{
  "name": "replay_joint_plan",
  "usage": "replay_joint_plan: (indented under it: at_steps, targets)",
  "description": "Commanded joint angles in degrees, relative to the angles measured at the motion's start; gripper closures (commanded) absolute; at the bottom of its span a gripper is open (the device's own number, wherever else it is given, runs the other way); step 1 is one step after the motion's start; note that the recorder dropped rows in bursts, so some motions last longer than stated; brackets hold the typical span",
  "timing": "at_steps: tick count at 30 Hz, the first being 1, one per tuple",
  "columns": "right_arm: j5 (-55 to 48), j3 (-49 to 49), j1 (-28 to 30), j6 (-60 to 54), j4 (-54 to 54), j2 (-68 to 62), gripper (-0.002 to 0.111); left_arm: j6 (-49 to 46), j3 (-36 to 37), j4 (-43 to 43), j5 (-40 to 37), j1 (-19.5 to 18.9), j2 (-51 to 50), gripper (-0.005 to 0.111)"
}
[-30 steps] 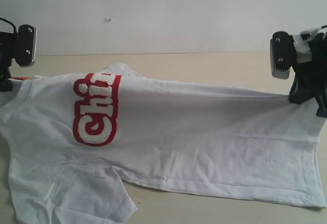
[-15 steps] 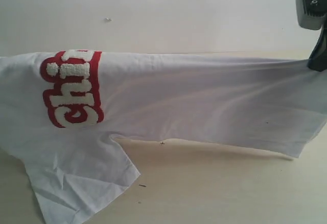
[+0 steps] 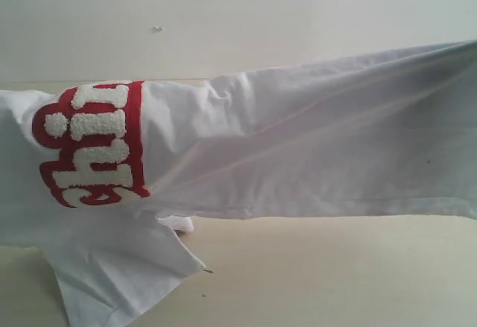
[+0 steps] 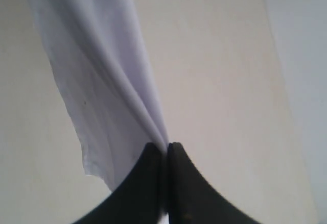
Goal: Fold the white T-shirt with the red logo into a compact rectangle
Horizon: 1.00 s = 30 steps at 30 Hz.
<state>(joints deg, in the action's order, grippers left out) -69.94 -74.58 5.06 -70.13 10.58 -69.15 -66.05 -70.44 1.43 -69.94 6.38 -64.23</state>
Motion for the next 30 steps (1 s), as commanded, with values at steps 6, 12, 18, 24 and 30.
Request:
replay_joint_plan:
  at_steps: [6,12,18,24,30]
  targets:
    - [-0.02,-0.47,0.29,3.38,5.10,11.97,0.108,6.71,0.10,-5.94,-0.03,1.72,12.08,0.102]
    - [-0.02,-0.47,0.29,7.34,8.30,17.52,0.108,15.62,2.00,-6.34,-0.03,1.72,21.21,0.102]
    - [-0.02,2.09,0.29,7.67,8.25,17.71,0.108,18.30,4.93,-1.93,-0.03,4.76,24.70,0.102]
    - [-0.02,9.40,0.29,2.39,3.74,9.96,0.108,17.23,5.47,2.84,-0.03,5.67,13.94,0.107]
    - [4.72,10.82,0.29,2.25,0.09,-8.43,0.108,11.24,5.91,11.26,-0.03,5.56,-10.82,0.107]
